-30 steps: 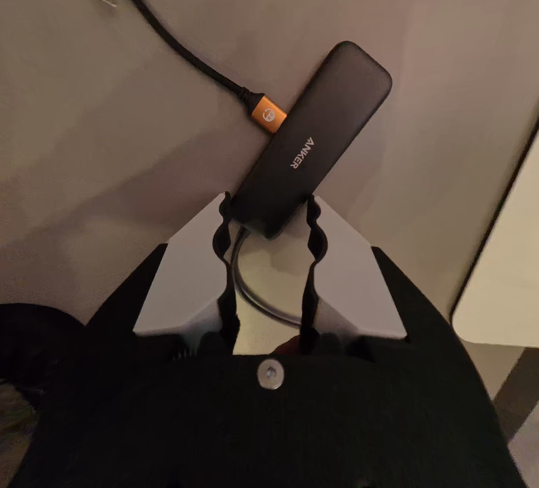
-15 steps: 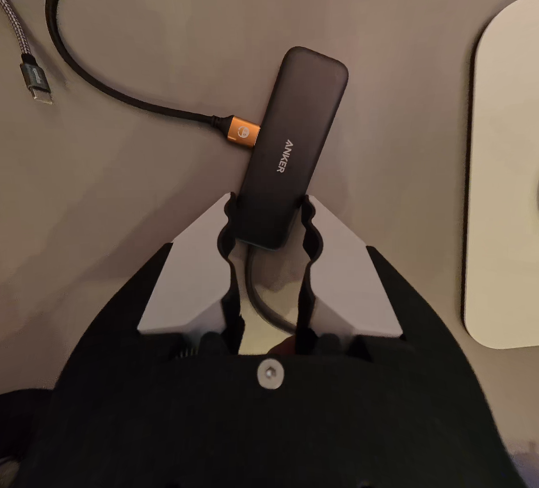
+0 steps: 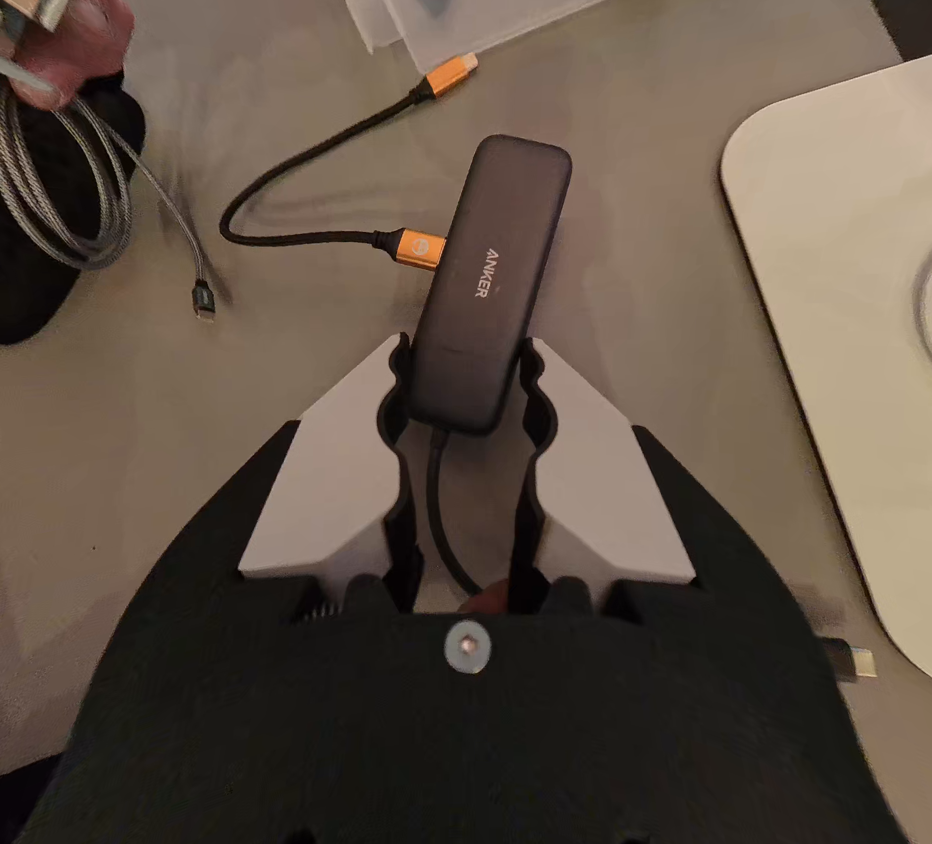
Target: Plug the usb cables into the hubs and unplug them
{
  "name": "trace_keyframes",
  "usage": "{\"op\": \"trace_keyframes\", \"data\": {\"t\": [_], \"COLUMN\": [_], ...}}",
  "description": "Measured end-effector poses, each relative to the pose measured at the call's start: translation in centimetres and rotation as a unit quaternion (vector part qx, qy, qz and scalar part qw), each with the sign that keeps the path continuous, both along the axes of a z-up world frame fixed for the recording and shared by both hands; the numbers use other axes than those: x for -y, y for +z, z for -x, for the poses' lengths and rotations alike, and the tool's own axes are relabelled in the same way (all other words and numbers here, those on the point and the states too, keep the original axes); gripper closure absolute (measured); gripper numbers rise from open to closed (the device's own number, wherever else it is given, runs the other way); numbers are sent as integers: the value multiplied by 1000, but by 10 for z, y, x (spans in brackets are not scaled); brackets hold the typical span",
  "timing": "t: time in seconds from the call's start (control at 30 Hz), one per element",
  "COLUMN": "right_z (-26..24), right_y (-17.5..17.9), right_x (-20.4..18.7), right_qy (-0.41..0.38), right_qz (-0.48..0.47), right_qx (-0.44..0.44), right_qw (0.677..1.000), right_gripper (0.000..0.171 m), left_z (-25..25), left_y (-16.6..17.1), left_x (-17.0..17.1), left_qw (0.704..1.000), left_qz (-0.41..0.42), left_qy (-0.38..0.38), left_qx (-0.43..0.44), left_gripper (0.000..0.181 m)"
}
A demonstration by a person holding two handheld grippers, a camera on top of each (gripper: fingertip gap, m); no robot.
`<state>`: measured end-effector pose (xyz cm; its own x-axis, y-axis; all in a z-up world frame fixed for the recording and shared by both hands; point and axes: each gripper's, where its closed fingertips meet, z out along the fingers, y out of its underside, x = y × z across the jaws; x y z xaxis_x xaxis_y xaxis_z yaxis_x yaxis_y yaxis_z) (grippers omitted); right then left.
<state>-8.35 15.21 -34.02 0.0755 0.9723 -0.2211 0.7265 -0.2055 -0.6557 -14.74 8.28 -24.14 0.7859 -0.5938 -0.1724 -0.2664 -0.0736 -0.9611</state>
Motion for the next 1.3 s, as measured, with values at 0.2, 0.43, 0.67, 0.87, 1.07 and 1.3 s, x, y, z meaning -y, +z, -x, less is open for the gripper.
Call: {"op": "trace_keyframes", "data": {"t": [0.2,0.43,0.67,0.87,1.07,1.3], "right_z": [2,-4,-7,-9,-10,-10], "right_y": [21,45,54,62,67,72], "right_x": [-7,-19,-24,-28,-32,-32], "right_qy": [-18,-43,-53,-62,-74,-74], "right_qz": [28,49,61,69,74,72], "right_qx": [-73,-141,-172,-195,-209,-218], "right_qw": [997,988,982,976,972,971], "right_gripper": [130,130,130,130,130,130], "left_z": [-3,-9,-15,-25,-51,-61], "left_y": [5,14,17,19,15,-1], "left_x": [-4,-2,-8,-11,-9,-29], "left_qw": [1000,1000,1000,998,996,993], "left_qz": [-6,-16,-12,-19,-21,-4], "left_qy": [3,5,12,13,7,68], "left_qx": [-4,-19,-25,-55,-88,-99], "left_gripper": [168,168,168,168,168,168]}}
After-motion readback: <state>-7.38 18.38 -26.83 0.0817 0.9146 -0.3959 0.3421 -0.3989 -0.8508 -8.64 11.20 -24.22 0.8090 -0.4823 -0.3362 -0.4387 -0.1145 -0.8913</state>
